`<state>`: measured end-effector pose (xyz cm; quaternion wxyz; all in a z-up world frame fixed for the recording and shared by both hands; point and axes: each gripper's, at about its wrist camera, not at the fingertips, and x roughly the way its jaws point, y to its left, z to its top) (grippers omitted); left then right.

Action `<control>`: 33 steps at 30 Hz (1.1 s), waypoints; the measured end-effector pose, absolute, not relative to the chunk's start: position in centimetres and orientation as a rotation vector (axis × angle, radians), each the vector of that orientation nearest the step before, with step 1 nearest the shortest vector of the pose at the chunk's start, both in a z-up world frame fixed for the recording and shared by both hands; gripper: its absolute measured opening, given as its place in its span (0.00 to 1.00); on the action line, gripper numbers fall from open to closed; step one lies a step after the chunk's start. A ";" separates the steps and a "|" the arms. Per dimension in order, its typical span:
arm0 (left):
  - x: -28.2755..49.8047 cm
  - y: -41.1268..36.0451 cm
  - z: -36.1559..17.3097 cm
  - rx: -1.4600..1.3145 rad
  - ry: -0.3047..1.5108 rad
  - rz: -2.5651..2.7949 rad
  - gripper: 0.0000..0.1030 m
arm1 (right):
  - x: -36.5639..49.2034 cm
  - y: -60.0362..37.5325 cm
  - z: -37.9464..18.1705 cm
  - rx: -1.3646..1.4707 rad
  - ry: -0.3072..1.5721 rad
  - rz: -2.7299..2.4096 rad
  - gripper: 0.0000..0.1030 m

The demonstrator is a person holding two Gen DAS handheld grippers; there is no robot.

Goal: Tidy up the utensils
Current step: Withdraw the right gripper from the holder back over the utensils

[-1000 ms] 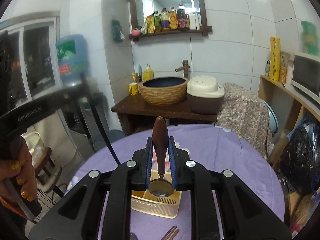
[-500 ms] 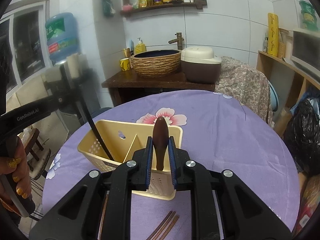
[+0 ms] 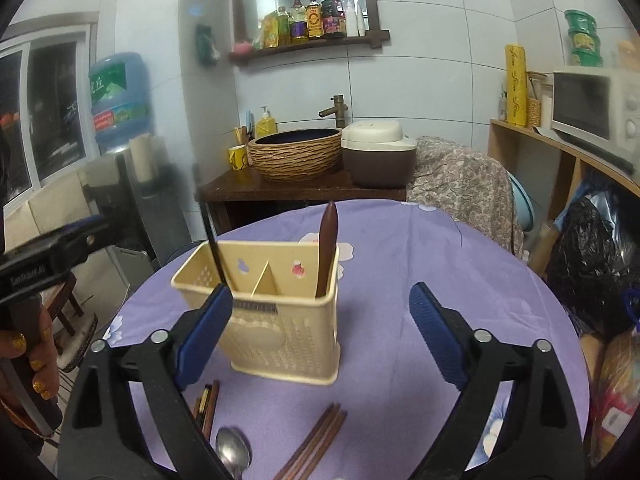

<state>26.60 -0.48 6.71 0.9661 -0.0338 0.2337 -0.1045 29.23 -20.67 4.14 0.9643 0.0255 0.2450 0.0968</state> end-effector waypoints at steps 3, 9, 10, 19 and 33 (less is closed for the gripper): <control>24.5 0.6 4.3 -0.069 0.530 -0.200 0.90 | 27.4 -21.2 2.7 0.052 0.536 0.188 0.92; 20.5 1.9 0.2 -0.052 0.575 -0.142 0.95 | 23.6 -22.0 -1.3 0.085 0.592 0.198 0.92; 19.9 2.0 -0.6 -0.046 0.585 -0.131 0.95 | 22.8 -21.9 -2.0 0.092 0.596 0.210 0.92; 15.9 2.7 -3.4 -0.062 0.574 -0.094 0.95 | 16.9 -21.6 -3.5 0.097 0.483 0.166 0.94; 13.0 1.0 -4.4 -0.058 0.514 -0.100 0.95 | 13.8 -22.0 -5.3 0.115 0.524 0.141 0.94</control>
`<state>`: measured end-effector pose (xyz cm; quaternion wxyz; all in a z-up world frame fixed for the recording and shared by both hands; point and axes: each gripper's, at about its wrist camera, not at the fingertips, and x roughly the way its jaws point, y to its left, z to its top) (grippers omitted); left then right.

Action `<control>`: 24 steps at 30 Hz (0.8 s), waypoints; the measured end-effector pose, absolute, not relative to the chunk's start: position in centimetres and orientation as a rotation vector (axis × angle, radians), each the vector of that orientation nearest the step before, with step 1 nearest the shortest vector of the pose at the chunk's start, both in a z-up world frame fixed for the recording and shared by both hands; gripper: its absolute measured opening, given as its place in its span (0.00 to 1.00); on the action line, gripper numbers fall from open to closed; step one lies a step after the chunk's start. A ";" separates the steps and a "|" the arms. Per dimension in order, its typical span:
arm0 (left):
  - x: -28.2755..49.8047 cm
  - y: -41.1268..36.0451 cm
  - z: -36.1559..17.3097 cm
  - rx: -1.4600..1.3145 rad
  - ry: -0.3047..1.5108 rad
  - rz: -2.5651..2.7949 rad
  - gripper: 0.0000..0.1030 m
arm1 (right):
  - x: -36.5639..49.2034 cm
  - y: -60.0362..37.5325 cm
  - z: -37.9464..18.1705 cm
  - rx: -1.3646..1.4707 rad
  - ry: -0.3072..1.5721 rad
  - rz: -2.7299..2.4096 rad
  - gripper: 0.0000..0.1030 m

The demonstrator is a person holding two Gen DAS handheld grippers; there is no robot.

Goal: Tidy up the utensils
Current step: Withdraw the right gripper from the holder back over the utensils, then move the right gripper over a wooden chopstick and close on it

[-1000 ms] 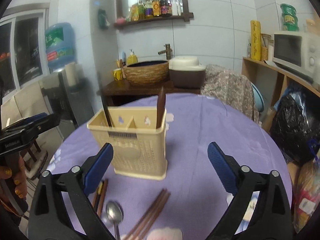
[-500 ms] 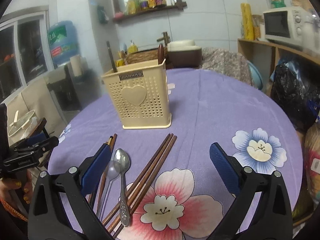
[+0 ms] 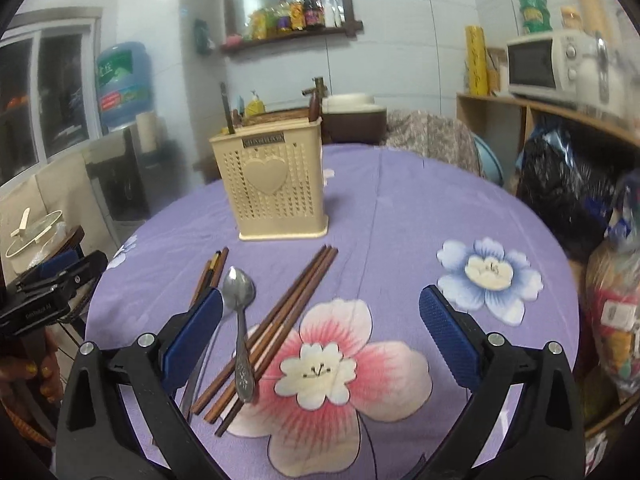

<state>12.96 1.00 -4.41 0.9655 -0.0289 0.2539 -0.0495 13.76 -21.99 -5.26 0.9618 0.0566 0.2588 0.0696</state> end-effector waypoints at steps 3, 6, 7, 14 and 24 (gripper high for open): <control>13.8 0.5 -5.4 -0.079 0.605 -0.124 0.95 | 13.8 -22.0 -6.2 0.110 0.552 0.117 0.94; 14.6 -0.7 -6.3 -0.041 0.668 -0.117 0.85 | 13.7 -21.9 -6.9 0.095 0.575 0.094 0.94; 14.9 -1.2 -6.6 -0.021 0.691 -0.120 0.81 | 13.7 -22.0 -7.1 0.099 0.578 0.095 0.94; 16.5 -3.9 -8.5 0.067 0.800 -0.126 0.58 | 13.4 -22.4 -6.7 0.105 0.578 0.085 0.94; 17.5 -4.8 -9.8 0.097 0.857 -0.153 0.50 | 13.8 -22.0 -6.9 0.098 0.611 0.085 0.94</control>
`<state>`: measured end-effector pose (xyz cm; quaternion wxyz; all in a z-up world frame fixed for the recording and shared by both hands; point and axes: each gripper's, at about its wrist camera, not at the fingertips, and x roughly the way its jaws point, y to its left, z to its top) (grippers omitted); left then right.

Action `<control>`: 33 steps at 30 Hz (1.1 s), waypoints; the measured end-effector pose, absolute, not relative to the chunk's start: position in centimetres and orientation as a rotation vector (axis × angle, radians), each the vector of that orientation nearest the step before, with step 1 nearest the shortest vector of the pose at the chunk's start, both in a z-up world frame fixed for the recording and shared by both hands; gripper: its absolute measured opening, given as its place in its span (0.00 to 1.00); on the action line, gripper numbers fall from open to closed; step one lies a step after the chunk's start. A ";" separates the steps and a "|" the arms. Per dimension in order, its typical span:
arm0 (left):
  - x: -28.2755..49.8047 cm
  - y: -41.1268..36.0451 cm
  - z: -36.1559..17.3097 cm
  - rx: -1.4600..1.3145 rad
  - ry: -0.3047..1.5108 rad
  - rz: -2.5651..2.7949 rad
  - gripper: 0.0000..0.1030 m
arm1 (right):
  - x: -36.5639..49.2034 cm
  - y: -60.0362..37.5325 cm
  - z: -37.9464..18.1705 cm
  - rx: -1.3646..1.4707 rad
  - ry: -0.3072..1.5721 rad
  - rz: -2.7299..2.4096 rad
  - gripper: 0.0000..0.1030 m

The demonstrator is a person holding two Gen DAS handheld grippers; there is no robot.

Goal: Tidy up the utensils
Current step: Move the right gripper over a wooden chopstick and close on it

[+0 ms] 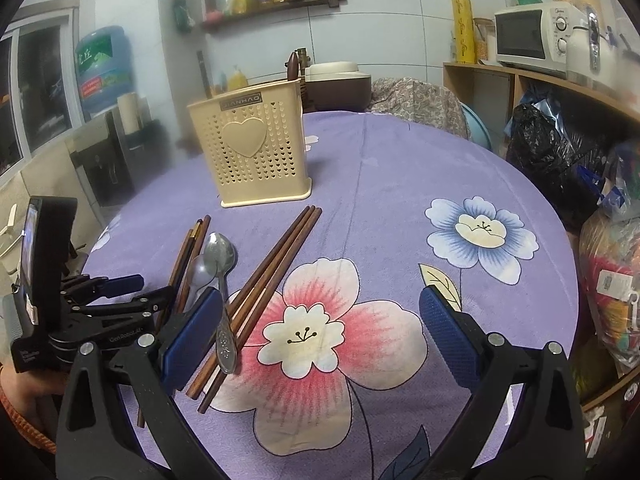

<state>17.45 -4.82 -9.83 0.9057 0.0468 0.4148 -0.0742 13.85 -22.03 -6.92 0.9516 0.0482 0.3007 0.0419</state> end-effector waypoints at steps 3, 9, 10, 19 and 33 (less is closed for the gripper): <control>17.3 -3.6 -9.8 0.107 0.858 -0.148 0.50 | 14.2 -21.9 -7.0 0.084 0.627 0.082 0.94; 17.4 -0.3 -9.5 0.018 0.887 -0.167 0.50 | 15.2 -20.3 -7.2 0.083 0.663 0.159 0.94; 17.4 0.0 -9.4 0.007 0.882 -0.164 0.50 | 15.5 -19.7 -7.3 0.087 0.678 0.194 0.94; 17.5 0.1 -9.5 0.021 0.880 -0.133 0.50 | 17.8 -14.6 -8.8 -0.042 0.775 0.224 0.94; 18.3 2.8 -9.1 -0.006 0.869 -0.101 0.52 | 22.0 -20.0 -9.6 0.005 0.856 0.052 0.94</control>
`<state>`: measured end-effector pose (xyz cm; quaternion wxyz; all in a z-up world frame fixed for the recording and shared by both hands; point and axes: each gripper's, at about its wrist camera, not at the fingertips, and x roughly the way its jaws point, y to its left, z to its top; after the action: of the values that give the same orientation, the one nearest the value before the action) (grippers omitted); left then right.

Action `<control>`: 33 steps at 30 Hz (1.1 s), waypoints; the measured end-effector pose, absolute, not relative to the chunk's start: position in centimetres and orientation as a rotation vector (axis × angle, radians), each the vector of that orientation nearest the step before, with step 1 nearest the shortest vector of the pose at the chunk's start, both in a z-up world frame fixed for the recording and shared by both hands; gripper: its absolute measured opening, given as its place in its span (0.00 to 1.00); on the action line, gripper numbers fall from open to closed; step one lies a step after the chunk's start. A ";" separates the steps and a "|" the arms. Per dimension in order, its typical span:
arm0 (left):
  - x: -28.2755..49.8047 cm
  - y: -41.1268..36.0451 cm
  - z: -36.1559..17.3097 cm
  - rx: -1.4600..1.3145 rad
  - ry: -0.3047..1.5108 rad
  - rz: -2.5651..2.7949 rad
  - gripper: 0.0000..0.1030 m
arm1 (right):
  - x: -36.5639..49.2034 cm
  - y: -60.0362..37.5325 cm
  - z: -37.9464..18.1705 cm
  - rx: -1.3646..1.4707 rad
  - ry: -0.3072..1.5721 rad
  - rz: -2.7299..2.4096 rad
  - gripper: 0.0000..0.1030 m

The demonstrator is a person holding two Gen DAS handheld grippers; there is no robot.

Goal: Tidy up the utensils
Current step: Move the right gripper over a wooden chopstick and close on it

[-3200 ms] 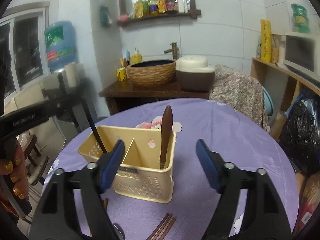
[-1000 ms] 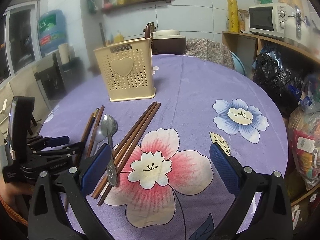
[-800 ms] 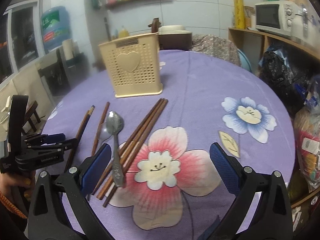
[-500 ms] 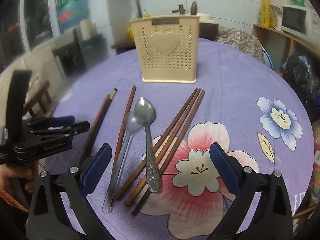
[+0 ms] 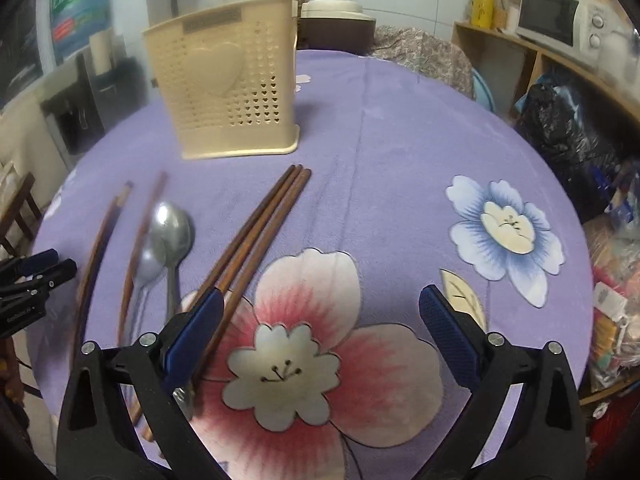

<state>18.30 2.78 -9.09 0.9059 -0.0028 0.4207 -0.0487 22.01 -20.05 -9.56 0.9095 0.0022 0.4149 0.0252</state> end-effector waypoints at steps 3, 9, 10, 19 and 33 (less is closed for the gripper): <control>18.4 2.1 -8.8 0.002 0.857 -0.113 0.52 | 22.9 -18.8 -10.5 -0.066 0.893 0.026 0.94; 18.2 1.7 -9.1 0.007 0.873 -0.118 0.52 | 23.1 -18.8 -11.2 -0.121 0.936 0.008 0.94; 18.1 1.9 -9.2 -0.005 0.879 -0.117 0.52 | 23.0 -19.3 -11.1 -0.127 0.939 -0.005 0.94; 17.2 0.5 -9.3 0.000 0.888 -0.137 0.52 | 22.1 -21.6 -11.2 -0.069 0.942 -0.014 0.94; 17.9 1.1 -9.6 0.041 0.916 -0.116 0.60 | 22.5 -22.3 -11.5 -0.022 0.959 0.041 0.94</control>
<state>17.89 1.09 -9.65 0.8951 0.0199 0.4418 -0.0561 22.54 -22.28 -11.48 0.8870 -0.0104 0.4612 0.0195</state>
